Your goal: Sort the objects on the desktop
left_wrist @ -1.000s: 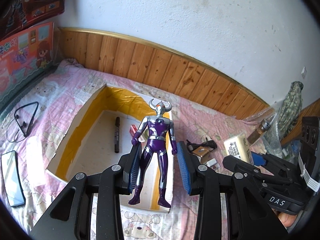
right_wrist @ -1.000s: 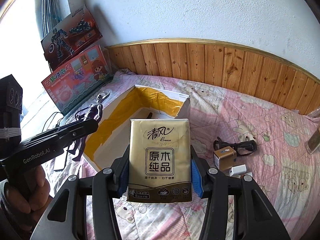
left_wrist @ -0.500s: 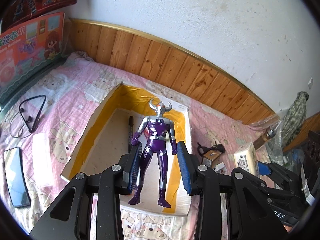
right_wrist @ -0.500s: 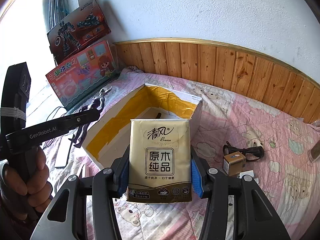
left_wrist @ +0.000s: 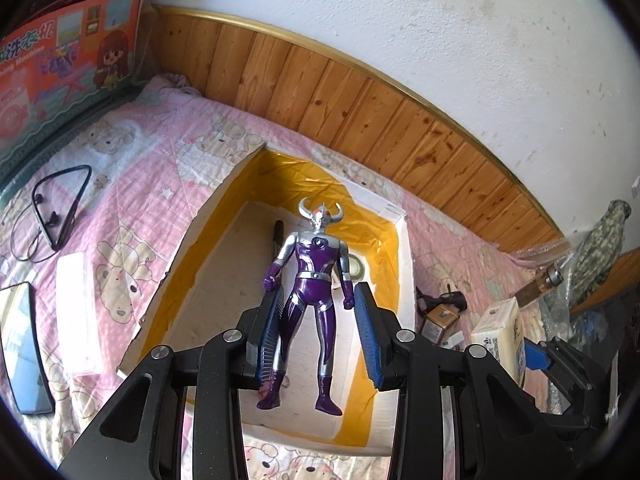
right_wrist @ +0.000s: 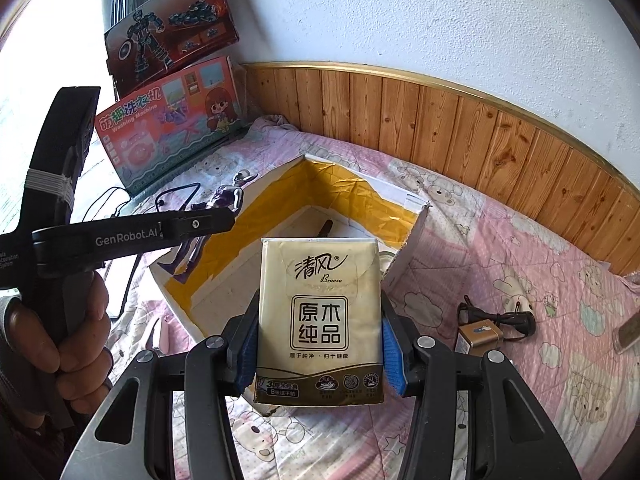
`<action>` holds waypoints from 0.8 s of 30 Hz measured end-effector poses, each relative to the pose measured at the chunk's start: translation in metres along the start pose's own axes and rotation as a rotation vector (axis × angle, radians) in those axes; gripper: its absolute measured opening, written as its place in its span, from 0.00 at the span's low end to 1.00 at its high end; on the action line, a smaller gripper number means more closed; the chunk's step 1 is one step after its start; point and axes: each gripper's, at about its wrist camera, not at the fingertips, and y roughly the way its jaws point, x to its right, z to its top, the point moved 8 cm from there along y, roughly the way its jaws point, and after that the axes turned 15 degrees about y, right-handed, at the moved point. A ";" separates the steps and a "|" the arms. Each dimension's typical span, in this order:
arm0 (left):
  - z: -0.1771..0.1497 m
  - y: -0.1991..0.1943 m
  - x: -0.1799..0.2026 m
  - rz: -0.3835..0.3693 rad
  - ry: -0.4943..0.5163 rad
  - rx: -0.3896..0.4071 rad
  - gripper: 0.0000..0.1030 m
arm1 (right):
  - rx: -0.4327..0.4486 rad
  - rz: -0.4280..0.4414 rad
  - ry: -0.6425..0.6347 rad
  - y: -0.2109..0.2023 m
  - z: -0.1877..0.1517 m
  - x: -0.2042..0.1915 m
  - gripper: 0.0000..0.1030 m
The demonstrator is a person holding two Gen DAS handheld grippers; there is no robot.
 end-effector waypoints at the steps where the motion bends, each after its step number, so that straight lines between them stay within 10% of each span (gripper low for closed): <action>1: 0.000 0.002 -0.003 0.001 -0.007 -0.005 0.36 | -0.004 -0.004 0.000 0.003 0.001 0.000 0.50; 24: -0.001 0.031 -0.024 0.038 0.005 -0.070 0.36 | -0.101 -0.086 -0.065 0.067 0.020 -0.013 0.50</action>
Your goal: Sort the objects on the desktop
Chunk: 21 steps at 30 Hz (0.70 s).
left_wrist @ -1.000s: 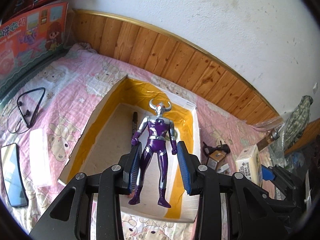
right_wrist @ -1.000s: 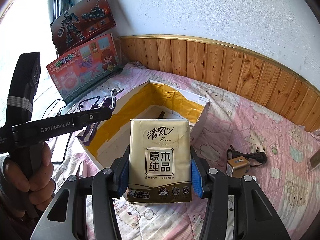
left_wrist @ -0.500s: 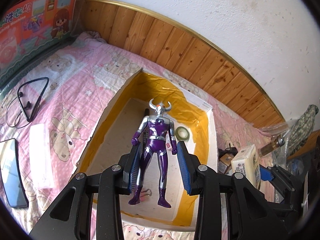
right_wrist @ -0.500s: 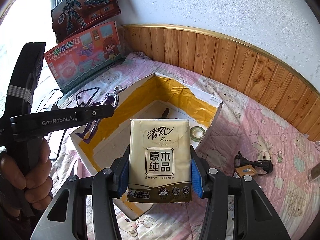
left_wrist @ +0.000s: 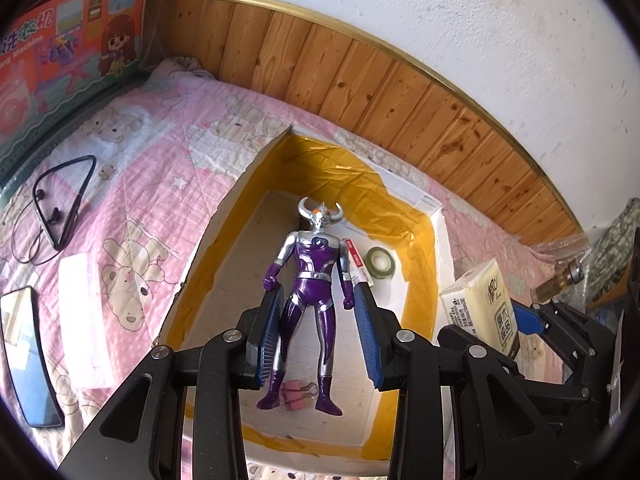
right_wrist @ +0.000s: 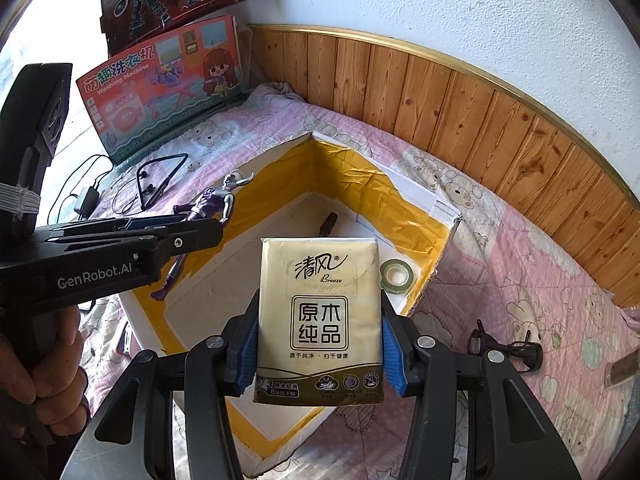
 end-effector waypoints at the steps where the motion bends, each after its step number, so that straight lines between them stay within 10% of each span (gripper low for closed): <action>1: 0.000 0.002 0.000 0.005 0.005 -0.006 0.36 | -0.004 -0.003 -0.003 0.002 0.001 0.000 0.50; 21: -0.004 0.024 -0.007 0.060 0.060 -0.070 0.36 | -0.082 -0.042 -0.009 0.047 0.020 -0.003 0.50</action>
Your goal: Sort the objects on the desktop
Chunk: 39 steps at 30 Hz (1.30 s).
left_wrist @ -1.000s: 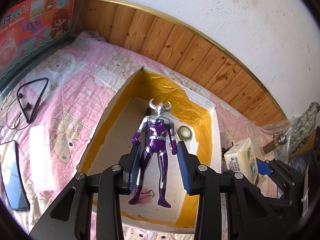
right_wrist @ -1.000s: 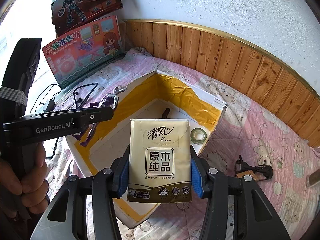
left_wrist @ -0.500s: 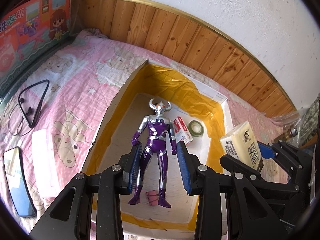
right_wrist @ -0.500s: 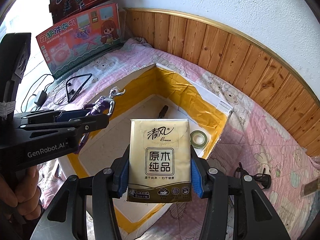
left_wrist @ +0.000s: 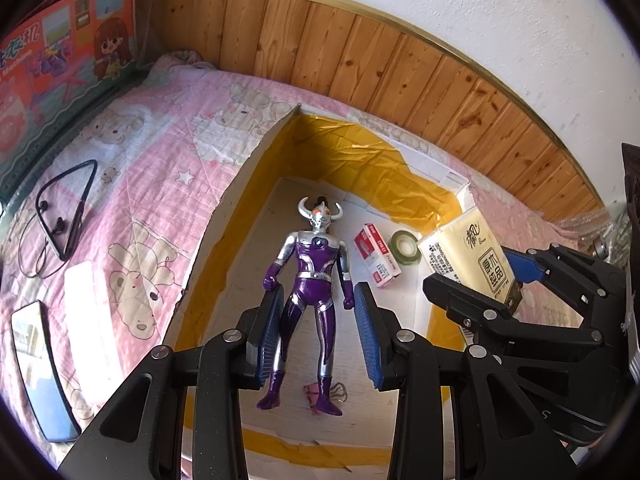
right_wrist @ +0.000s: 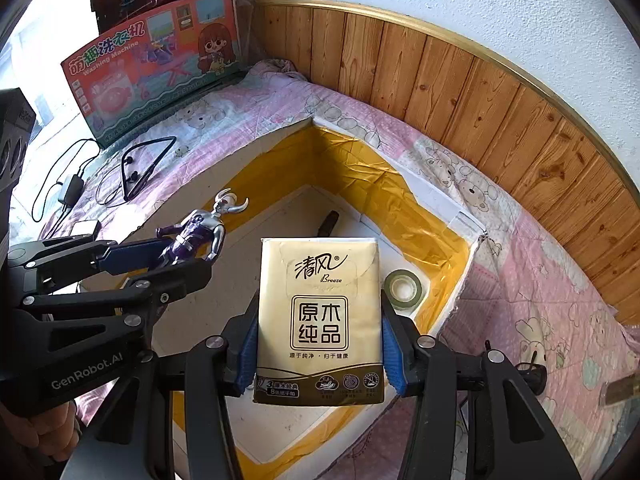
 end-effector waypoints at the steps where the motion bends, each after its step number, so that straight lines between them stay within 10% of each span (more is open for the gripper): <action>1: 0.000 0.001 -0.001 0.003 0.000 -0.002 0.36 | -0.005 0.001 0.002 0.002 0.001 0.000 0.50; 39: 0.008 0.038 -0.023 -0.003 -0.010 -0.091 0.36 | -0.335 0.093 -0.057 0.064 -0.044 -0.019 0.50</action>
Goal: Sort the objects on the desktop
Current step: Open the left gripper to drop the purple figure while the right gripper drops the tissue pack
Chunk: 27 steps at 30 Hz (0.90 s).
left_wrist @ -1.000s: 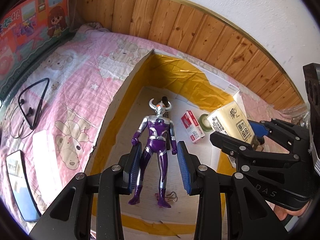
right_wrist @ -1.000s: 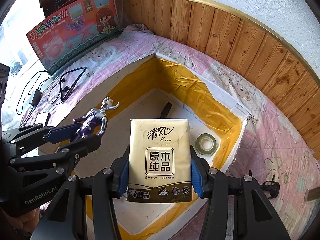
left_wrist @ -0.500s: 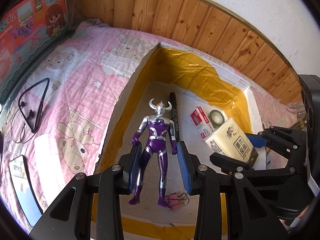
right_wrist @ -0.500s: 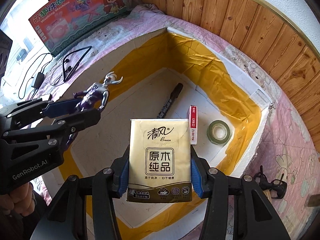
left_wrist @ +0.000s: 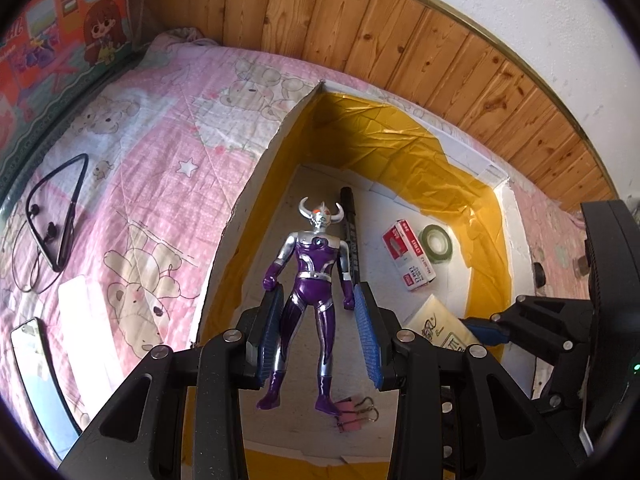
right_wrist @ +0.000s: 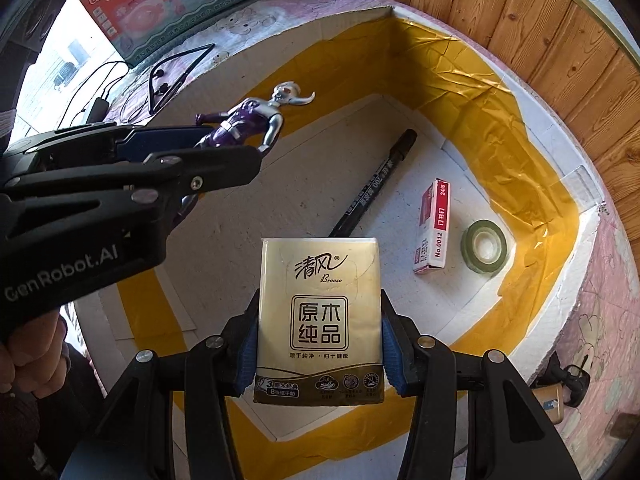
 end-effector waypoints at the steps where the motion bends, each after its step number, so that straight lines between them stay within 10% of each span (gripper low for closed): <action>1: 0.001 0.001 -0.001 -0.004 -0.008 0.001 0.36 | -0.006 0.009 0.007 0.002 0.000 0.001 0.50; 27: 0.020 0.022 -0.009 0.003 -0.035 -0.019 0.37 | -0.066 0.019 0.042 0.020 -0.007 0.003 0.51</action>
